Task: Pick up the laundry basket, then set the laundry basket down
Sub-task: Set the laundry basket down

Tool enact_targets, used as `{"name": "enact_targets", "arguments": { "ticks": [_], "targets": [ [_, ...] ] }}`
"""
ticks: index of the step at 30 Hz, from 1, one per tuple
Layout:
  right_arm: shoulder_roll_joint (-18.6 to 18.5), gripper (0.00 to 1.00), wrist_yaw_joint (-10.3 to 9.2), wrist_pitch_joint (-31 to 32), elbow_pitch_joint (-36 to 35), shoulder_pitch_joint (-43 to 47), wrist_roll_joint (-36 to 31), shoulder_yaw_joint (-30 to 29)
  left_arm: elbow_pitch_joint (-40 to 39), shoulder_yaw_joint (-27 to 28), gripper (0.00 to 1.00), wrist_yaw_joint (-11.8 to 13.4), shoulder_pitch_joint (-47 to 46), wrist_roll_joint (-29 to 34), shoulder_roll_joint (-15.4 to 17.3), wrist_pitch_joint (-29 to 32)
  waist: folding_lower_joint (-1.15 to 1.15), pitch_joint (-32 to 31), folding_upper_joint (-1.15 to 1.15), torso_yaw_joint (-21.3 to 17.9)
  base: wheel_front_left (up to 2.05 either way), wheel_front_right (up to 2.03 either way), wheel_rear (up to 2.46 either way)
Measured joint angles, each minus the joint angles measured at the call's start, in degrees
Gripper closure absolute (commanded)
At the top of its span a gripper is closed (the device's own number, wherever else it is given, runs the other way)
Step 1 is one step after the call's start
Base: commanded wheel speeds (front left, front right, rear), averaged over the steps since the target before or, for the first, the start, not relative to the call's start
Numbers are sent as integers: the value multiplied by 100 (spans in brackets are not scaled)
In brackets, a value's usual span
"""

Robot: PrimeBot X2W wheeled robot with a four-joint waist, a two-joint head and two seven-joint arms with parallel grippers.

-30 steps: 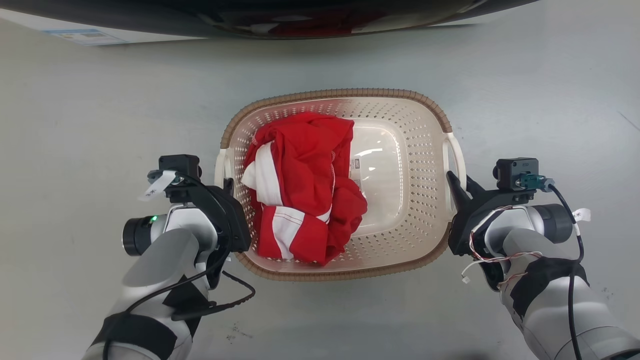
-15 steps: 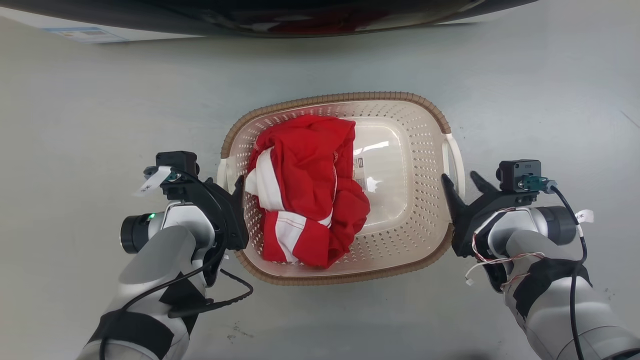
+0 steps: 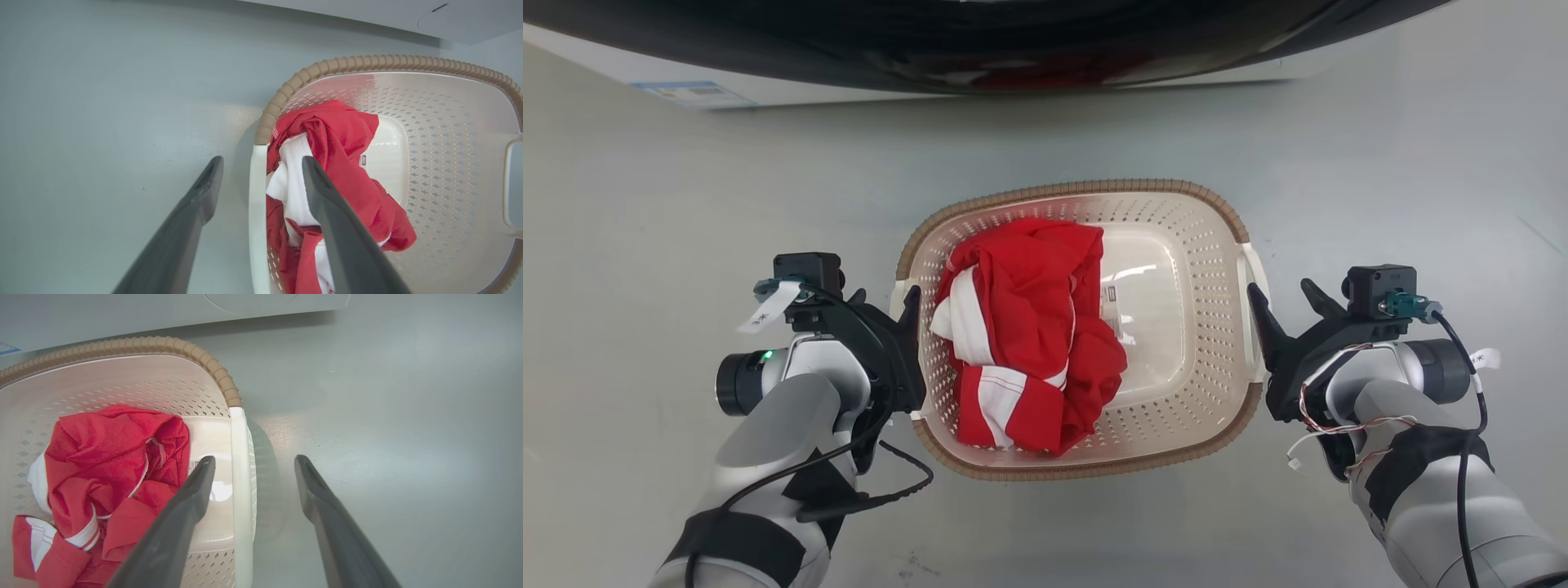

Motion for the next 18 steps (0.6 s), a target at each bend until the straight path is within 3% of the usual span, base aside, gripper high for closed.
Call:
{"name": "enact_targets", "arguments": {
  "ticks": [18],
  "targets": [
    [1, 0, 48, -215, -219, 699, 103, -108, -9, -122, 0, -149, 524, 200, 189, -981, -1, -1049, 0, -75, 0, 0, 0]
  ]
}}
